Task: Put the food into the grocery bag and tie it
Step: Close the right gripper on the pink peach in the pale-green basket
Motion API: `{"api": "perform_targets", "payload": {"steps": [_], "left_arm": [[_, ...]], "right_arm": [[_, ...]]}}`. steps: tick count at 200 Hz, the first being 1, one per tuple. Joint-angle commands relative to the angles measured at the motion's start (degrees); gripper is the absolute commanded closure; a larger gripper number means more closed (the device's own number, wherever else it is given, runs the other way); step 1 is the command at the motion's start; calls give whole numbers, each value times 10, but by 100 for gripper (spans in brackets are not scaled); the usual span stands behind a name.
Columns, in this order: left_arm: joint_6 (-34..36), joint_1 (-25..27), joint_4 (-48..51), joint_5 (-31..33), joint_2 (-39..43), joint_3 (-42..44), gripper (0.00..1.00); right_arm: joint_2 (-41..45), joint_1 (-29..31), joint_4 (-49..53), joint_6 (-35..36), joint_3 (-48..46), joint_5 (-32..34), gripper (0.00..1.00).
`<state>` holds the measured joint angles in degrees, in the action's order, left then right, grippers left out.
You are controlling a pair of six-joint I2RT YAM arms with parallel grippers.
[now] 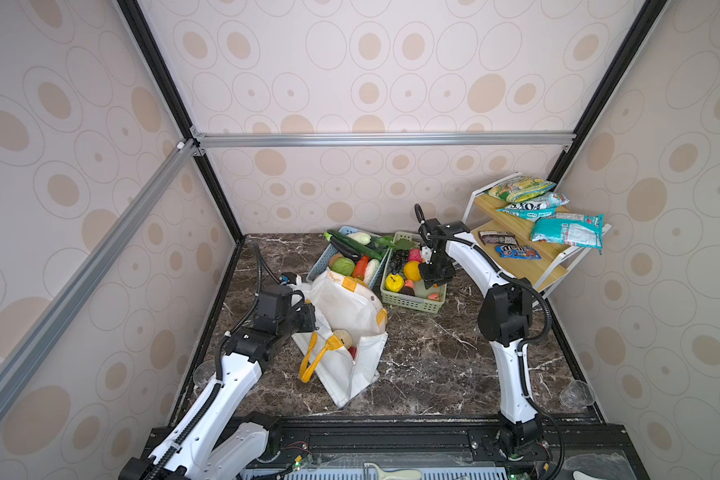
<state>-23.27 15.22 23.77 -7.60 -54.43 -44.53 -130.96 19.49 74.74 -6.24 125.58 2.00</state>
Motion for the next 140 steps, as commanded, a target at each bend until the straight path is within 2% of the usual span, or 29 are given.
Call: {"api": "perform_targets", "payload": {"steps": [1,46,97,140], "left_arm": [[7,-5,-12,-2,-4,-28,100],[12,-5,-2,6,5,-28,100],[9,-5,-7,4,8,-19,100],[9,-5,-9,1,6,-19,100]], "right_arm": [[-10,-2,23,15,-6,-2,57],[-46,-2,30,17,13,-20,56],[-85,-3,87,-1,53,18,55],[-94,-2,90,-35,53,40,52]]}}
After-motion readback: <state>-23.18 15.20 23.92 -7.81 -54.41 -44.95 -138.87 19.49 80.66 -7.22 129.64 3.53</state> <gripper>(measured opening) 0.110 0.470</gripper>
